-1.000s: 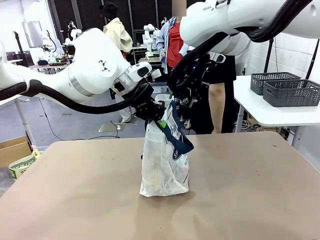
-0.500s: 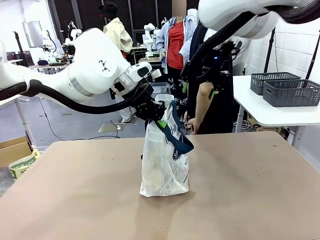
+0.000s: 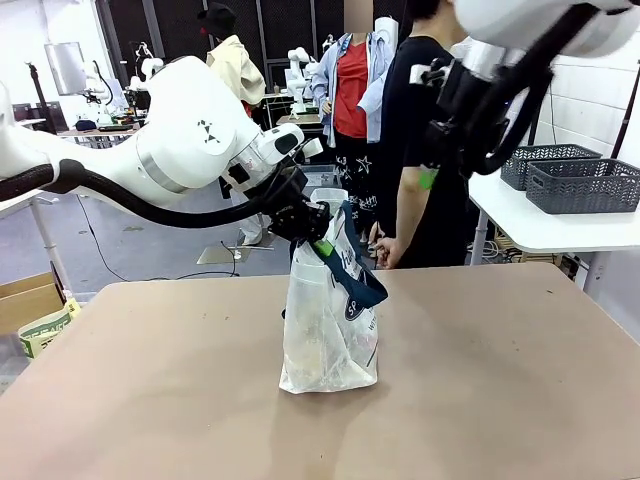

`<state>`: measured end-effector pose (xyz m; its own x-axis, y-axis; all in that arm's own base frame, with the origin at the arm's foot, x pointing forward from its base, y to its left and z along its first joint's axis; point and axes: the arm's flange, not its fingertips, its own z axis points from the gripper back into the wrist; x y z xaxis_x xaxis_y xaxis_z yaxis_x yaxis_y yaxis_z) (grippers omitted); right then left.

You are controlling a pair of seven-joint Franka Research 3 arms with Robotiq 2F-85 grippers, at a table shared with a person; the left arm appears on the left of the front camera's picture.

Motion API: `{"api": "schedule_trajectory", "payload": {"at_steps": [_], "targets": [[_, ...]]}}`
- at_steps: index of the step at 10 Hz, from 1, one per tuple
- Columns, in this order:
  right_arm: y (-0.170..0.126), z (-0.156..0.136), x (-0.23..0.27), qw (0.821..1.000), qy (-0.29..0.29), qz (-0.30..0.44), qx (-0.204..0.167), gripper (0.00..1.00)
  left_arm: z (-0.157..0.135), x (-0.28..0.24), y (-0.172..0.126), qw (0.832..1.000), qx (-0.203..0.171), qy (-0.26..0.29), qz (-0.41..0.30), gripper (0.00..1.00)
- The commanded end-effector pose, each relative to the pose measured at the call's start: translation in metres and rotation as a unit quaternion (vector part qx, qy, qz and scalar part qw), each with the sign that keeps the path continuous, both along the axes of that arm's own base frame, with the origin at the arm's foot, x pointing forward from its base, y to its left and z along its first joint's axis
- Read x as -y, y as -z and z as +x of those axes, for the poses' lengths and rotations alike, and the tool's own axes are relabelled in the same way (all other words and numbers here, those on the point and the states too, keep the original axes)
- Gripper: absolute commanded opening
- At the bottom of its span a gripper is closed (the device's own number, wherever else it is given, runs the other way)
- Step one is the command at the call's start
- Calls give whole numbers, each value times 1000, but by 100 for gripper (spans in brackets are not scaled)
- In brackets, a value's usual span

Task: Transfer purchased items from the store into the shopping bag.
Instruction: Move the Reusable shopping bag to the right side of the table.

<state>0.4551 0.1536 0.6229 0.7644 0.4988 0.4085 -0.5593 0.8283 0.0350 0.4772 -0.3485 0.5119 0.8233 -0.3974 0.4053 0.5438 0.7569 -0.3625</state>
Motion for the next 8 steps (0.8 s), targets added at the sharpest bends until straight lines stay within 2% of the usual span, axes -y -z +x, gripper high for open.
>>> {"api": "schedule_trajectory", "payload": {"at_steps": [1,3,4,5,8], "targets": [[36,-2,29,991,-37,103,74,100,0,-1,-1,1000,0,0,-4,0],[43,22,25,987,-38,141,75,100,0,-1,-1,1000,0,0,-4,0],[45,36,15,992,-26,122,36,100,0,-1,-1,1000,0,0,-4,0],[29,13,36,991,-8,101,85,100,0,-1,-1,1000,0,0,-4,0],[29,13,36,991,-8,101,85,100,0,-1,-1,1000,0,0,-4,0]]}}
